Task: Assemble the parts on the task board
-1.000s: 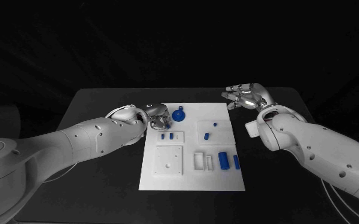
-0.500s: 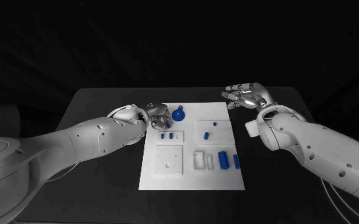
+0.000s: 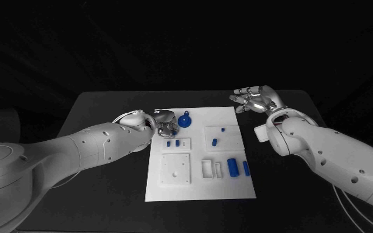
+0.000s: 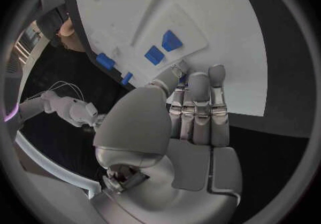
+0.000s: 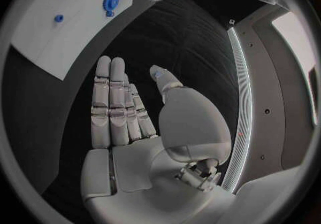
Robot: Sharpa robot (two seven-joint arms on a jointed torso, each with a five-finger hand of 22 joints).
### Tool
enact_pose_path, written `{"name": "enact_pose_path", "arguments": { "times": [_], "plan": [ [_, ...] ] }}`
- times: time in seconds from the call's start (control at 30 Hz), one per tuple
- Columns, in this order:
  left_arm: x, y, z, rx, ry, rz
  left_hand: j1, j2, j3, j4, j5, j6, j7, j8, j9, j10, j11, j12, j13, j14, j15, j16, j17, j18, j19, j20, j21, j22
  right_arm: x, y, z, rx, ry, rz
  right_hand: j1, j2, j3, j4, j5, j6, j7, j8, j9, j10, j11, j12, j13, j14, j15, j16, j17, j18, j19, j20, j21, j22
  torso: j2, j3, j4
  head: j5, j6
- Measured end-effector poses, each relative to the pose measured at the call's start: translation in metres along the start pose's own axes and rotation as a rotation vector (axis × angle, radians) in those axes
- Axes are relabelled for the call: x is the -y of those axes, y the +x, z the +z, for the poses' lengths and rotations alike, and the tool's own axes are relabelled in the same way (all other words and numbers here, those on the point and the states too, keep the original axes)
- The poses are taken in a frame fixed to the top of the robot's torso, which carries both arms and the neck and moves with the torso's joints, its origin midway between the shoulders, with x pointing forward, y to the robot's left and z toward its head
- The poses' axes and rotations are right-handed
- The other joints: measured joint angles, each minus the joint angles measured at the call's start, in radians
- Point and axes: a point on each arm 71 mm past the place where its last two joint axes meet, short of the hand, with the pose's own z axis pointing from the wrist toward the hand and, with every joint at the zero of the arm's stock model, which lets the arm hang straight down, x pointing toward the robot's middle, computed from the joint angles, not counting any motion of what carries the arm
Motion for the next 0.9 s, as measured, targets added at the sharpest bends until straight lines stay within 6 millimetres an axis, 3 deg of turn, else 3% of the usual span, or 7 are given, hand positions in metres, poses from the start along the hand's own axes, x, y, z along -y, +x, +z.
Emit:
{"name": "enact_pose_path", "arguments": {
  "times": [0.33, 0.53, 0.9],
  "plan": [
    [-0.0001, 0.0018, -0.0005, -0.009, 0.004, 0.006, 0.003, 0.003, -0.022, -0.002, -0.004, 0.028, -0.006, 0.002, -0.002, 0.027, -0.013, 0.0, 0.0, -0.004, -0.004, 0.0, -0.001, 0.001, -0.004, -0.004, 0.0, 0.001, 0.0001, 0.0005, 0.0003, 0.0, 0.001, 0.0, 0.0, 0.0, 0.0, 0.0, 0.0, 0.0, 0.0, 0.0, 0.0, 0.0, 0.0, 0.0, 0.0, 0.0, 0.0, 0.0, 0.0, 0.0, 0.0, 0.0, 0.0, 0.0, 0.0, -0.0007, 0.0012, -0.001, -0.002],
    [-0.0017, 0.0038, -0.0017, -0.004, 0.006, 0.006, 0.004, 0.004, -0.017, -0.008, -0.012, -0.089, -0.006, 0.005, -0.003, 0.025, -0.011, 0.001, 0.001, -0.004, -0.004, 0.0, -0.004, 0.001, -0.004, -0.004, 0.0, 0.001, 0.0004, 0.0006, 0.0005, 0.0, 0.001, 0.0, 0.0, 0.0, 0.0, 0.0, 0.0, 0.0, 0.0, 0.0, 0.0, 0.0, 0.0, 0.0, 0.0, 0.0, 0.0, 0.0, 0.0, 0.0, 0.0, 0.0, 0.0, 0.0, 0.0, -0.0012, 0.0012, 0.0, -0.001],
    [-0.0049, 0.003, -0.0039, 0.009, 0.007, 0.005, -0.005, -0.024, 0.014, -0.014, -0.012, -0.16, -0.027, 0.005, -0.003, -0.022, 0.007, 0.001, -0.001, -0.007, 0.0, -0.005, -0.007, 0.0, -0.004, -0.004, 0.0, 0.0, 0.0008, 0.0004, 0.0007, 0.001, 0.002, 0.0, 0.0, 0.0, 0.0, 0.0, 0.0, 0.0, 0.0, 0.0, 0.0, 0.0, 0.0, 0.0, 0.0, 0.0, 0.0, 0.0, 0.0, 0.0, 0.0, 0.0, 0.0, 0.0, 0.0, -0.0013, 0.0012, 0.001, -0.001]
  ]
}}
